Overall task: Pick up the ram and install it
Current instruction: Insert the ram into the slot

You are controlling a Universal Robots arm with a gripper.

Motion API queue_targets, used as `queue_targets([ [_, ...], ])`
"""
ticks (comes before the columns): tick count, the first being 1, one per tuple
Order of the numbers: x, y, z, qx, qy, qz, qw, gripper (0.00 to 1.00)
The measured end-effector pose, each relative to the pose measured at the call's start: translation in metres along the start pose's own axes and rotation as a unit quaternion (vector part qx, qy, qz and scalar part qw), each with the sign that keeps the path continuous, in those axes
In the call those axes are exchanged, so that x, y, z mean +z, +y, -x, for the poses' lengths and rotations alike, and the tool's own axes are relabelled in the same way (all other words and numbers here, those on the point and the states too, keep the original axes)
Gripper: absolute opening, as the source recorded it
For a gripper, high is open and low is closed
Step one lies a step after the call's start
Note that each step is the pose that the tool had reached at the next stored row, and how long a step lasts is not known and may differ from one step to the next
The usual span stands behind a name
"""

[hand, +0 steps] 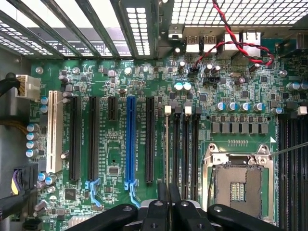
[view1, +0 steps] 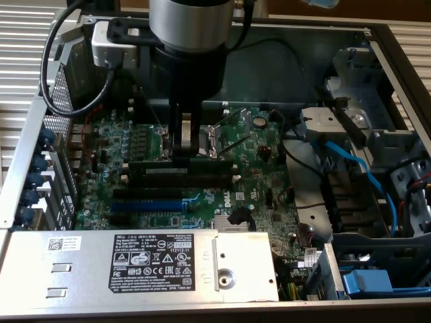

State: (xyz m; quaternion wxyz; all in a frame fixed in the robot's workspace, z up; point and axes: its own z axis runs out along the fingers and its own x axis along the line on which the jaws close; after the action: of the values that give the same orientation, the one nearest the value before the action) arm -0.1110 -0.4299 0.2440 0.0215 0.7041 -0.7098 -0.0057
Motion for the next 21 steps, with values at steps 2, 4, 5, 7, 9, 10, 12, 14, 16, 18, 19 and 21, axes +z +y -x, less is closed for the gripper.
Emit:
queue_targets([
  [2, 0.0003, 0.0, 0.0, 0.0, 0.0, 0.0006, 1.0, 0.12],
  [4, 0.0005, -0.0001, 0.0, 0.0, -0.0002, 0.0022, 1.0, 0.12],
  [5, 0.0006, -0.0004, 0.0, 0.0, -0.0005, 0.003, 1.0, 0.12],
  [7, 0.0007, -0.0011, 0.0001, 0.0, -0.0015, 0.0037, 1.0, 0.12],
  [9, 0.0007, -0.0011, 0.0001, 0.0, -0.0032, 0.0037, 1.0, 0.12],
  [10, 0.0007, -0.0012, 0.0001, 0.0, -0.0036, 0.0037, 1.0, 0.12],
  [12, 0.0007, -0.0012, 0.0001, 0.0, -0.0038, 0.0037, 1.0, 0.12],
  [14, 0.0008, -0.0012, 0.0, 0.003, -0.0038, 0.0038, 1.0, 0.12],
  [16, 0.0008, -0.0012, 0.0, 0.006, -0.0038, 0.0039, 1.0, 0.12],
  [18, 0.0009, -0.0012, 0.0, 0.008, -0.004, 0.0039, 1.0, 0.12],
  [19, 0.0009, -0.0012, 0.0, 0.008, -0.004, 0.0039, 1.0, 0.12],
  [21, 0.0009, -0.0015, -0.0001, 0.008, -0.0042, 0.0039, 1.0, 0.12],
])
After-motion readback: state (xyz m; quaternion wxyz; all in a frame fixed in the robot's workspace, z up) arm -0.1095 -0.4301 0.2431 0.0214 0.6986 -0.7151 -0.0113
